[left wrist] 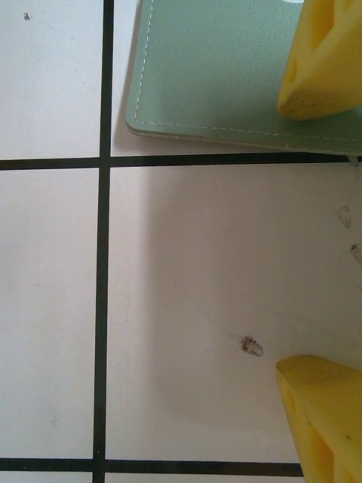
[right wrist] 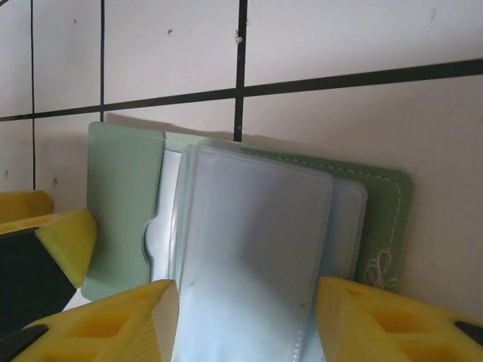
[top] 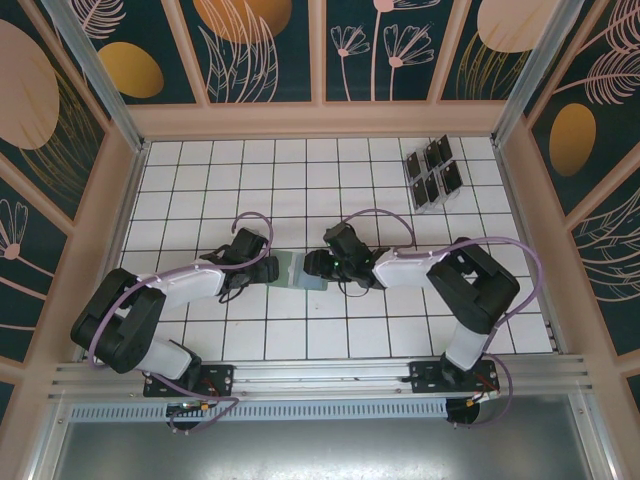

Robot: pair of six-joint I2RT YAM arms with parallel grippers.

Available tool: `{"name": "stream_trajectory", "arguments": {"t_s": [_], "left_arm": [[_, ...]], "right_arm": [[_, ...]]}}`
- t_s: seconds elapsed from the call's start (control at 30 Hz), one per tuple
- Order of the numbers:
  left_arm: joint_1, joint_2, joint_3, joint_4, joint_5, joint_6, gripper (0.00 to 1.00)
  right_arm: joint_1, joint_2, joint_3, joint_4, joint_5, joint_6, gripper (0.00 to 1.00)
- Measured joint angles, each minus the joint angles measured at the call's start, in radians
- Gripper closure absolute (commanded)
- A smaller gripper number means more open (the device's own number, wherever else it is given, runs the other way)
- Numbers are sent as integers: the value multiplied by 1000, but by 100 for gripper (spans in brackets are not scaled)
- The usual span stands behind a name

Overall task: Put the credit cards into the card holder
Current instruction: Flip over the card slot in the card holder.

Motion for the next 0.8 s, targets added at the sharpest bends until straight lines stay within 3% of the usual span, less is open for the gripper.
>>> {"name": "stream_trajectory", "arguments": {"t_s": [0.5, 0.8], "left_arm": [[0, -5, -8, 14, 2, -2, 17], [0, -175, -47, 29, -39, -65, 15]], "right_arm": [[0, 71, 46, 96, -90, 31, 48], [3, 78, 59, 123, -133, 65, 49]]}}
